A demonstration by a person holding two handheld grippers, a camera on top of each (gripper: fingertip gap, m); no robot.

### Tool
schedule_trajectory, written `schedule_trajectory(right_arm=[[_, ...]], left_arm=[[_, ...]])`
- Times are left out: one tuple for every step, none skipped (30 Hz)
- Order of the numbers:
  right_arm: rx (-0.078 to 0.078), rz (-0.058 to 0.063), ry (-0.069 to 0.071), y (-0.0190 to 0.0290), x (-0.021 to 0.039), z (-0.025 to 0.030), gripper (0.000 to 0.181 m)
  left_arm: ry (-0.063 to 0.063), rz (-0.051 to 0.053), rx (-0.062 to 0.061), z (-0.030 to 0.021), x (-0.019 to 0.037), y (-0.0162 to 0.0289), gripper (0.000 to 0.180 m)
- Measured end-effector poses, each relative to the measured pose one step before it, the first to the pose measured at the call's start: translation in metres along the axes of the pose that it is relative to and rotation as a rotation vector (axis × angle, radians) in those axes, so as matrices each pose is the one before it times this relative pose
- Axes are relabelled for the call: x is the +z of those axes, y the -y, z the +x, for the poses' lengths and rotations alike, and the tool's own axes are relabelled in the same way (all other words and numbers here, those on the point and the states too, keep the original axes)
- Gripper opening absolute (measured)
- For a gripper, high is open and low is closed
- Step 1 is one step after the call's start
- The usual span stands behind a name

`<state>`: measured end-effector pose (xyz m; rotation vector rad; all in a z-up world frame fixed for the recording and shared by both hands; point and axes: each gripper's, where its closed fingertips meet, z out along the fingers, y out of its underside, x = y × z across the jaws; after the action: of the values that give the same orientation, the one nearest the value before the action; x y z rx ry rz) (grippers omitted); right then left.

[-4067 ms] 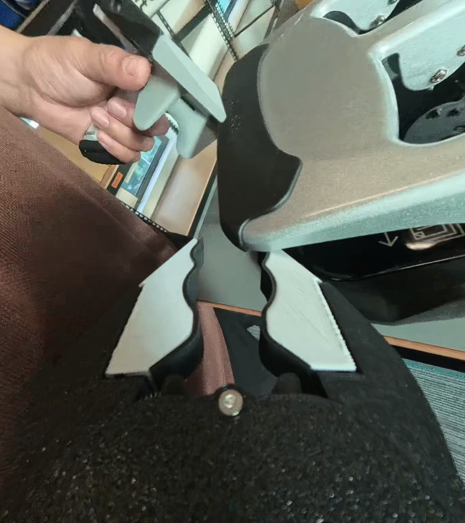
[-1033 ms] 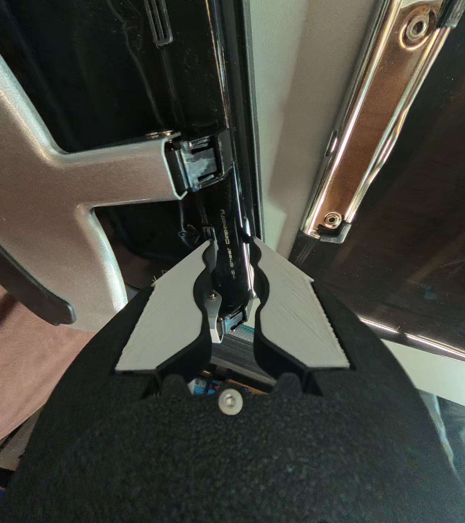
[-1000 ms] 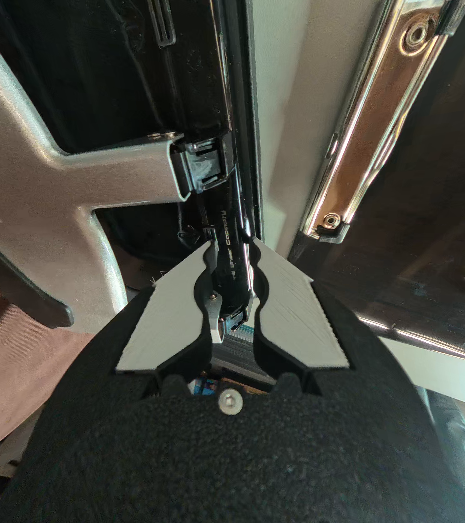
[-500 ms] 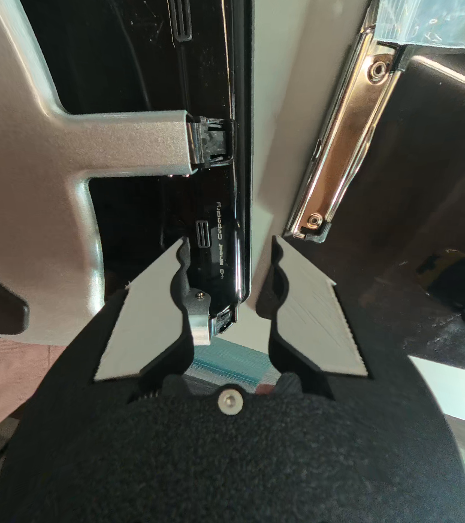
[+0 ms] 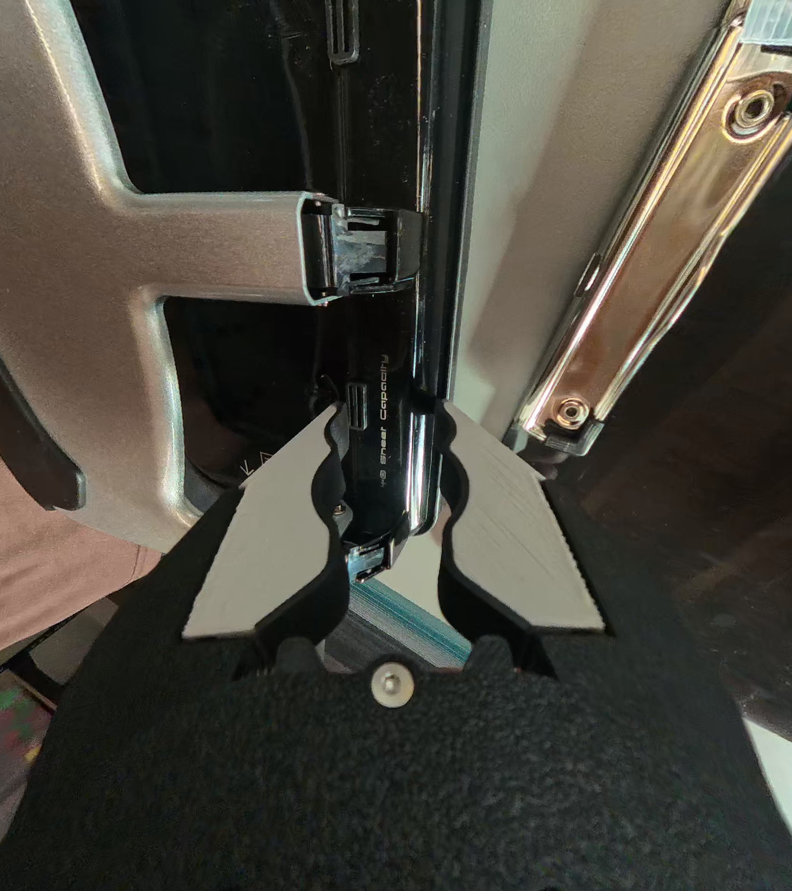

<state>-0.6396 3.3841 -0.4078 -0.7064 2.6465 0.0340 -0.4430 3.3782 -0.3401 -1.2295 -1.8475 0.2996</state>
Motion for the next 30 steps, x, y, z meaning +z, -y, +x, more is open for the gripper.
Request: schedule_trajectory(right_arm=[[-0.0035,0.0070,0.0129,0.00008,-0.00023,-0.00030,0.034],[0.0063,0.0099,0.0166,0.00016,-0.00029,-0.00031,0.034],[0.0111,0.0136,0.0166,0.00023,-0.00023,-0.00023,0.034],[0.0136,0.0167,0.0140,0.00026,-0.00024,-0.00028,0.034],[0.0197,0.0157,0.0108,0.00056,-0.00031,-0.00051,0.034],[0.0243,0.0157,0.0080,0.00114,-0.00044,-0.00057,0.034],[0.0266,0.0176,0.0105,0.00157,-0.00060,-0.00080,0.033],[0.0265,0.0118,0.0160,0.00051,-0.00069,-0.00063,0.034],[0.0240,0.0072,0.0143,0.00018,-0.00099,0.00093,0.035],[0.0238,0.0024,0.0047,0.00026,-0.00058,0.00304,0.027],[0.0234,-0.0070,0.0196,0.00003,0.00050,0.00012,0.027],[0.0043,-0.0137,0.0034,0.00016,0.00057,0.00009,0.028],[-0.0229,-0.0158,-0.0160,0.00030,0.00023,-0.00024,0.028],[-0.0222,-0.0207,-0.0259,0.00014,0.00003,-0.00065,0.027],[-0.0299,-0.0266,-0.0360,0.00015,-0.00045,-0.00100,0.026],[-0.0503,-0.0255,-0.0465,0.00069,-0.00047,-0.00114,0.025],[-0.0531,-0.0263,-0.0421,0.00085,-0.00037,-0.00068,0.024],[-0.0429,-0.0300,-0.0255,0.00072,-0.00008,-0.00041,0.023],[-0.0217,-0.0338,-0.0070,0.00022,0.00004,-0.00017,0.023],[-0.0067,-0.0328,0.0028,0.00038,0.00024,-0.00018,0.023],[-0.0148,-0.0270,-0.0010,0.00078,0.00023,-0.00026,0.023],[-0.0253,-0.0232,-0.0109,0.00064,-0.00007,-0.00024,0.023],[-0.0319,-0.0156,-0.0198,0.00090,-0.00018,-0.00020,0.023],[-0.0383,-0.0056,-0.0255,0.00086,-0.00026,-0.00020,0.023],[-0.0364,0.0035,-0.0232,0.00094,-0.00035,-0.00026,0.023],[-0.0249,0.0121,-0.0113,0.00082,-0.00023,-0.00014,0.022],[-0.0133,0.0208,0.0039,0.00050,0.00002,-0.00002,0.022],[-0.0083,0.0323,0.0155,0.00017,-0.00006,-0.00007,0.023],[-0.0091,0.0489,0.0264,-0.00009,-0.00009,0.00027,0.024],[-0.0029,0.0659,0.0430,-0.00062,-0.00061,0.00027,0.024]], left_arm=[[0.0105,-0.0067,-0.0005,-0.00087,0.00029,-0.00247,0.026],[0.0084,-0.0082,-0.0016,-0.00054,0.00055,-0.00278,0.030],[-0.0047,-0.0076,-0.0050,0.00133,0.00062,-0.00282,0.030],[-0.0089,-0.0004,-0.0093,0.00182,0.00052,-0.00176,0.030],[-0.0048,0.0014,-0.0070,0.00126,0.00033,-0.00134,0.030],[-0.0001,0.0018,0.0001,0.00095,0.00009,-0.00101,0.030],[0.0032,0.0022,0.0041,0.00060,0.00028,-0.00062,0.031],[0.0049,-0.0023,0.0019,0.00031,0.00063,-0.00105,0.031],[0.0033,-0.0066,-0.0038,0.00032,0.00093,-0.00097,0.031],[0.0019,-0.0053,-0.0086,0.00072,0.00118,-0.00031,0.031],[0.0023,-0.0025,-0.0106,0.00085,0.00113,0.00083,0.031],[0.0069,0.0014,-0.0087,0.00073,0.00111,0.00168,0.031],[0.0118,0.0047,-0.0055,0.00039,0.00124,0.00238,0.031],[0.0123,0.0030,-0.0055,0.00064,0.00192,0.00221,0.031],[0.0115,-0.0018,-0.0096,0.00092,0.00247,0.00145,0.032],[0.0175,-0.0144,-0.0161,-0.00004,0.00304,-0.00106,0.032],[0.0147,-0.0113,-0.0204,0.00022,0.00348,-0.00144,0.034],[0.0126,-0.0041,-0.0269,0.00075,0.00341,-0.00103,0.036],[0.0157,-0.0008,-0.0303,0.00037,0.00333,-0.00078,0.037],[0.0256,0.0023,-0.0267,-0.00090,0.00254,-0.00009,0.036],[0.0191,-0.0182,-0.0171,0.00030,0.00305,-0.00248,0.036],[0.0340,-0.0220,-0.0228,-0.00093,0.00344,-0.00286,0.037],[0.0348,-0.0140,-0.0297,0.00006,0.00251,-0.00196,0.036],[0.0206,-0.0099,-0.0288,0.00287,0.00204,-0.00174,0.029],[0.0171,-0.0053,-0.0184,0.00347,0.00200,-0.00154,0.022],[0.0294,-0.0011,-0.0101,0.00118,0.00148,-0.00116,0.019],[0.0298,0.0036,-0.0113,0.00005,0.00041,-0.00076,0.019],[0.0079,-0.0014,-0.0236,0.00189,-0.00045,-0.00158,0.027],[-0.0067,0.0006,-0.0355,0.00298,-0.00201,-0.00155,0.039],[0.0004,0.0208,-0.0387,0.00145,-0.00409,0.00053,0.043]])
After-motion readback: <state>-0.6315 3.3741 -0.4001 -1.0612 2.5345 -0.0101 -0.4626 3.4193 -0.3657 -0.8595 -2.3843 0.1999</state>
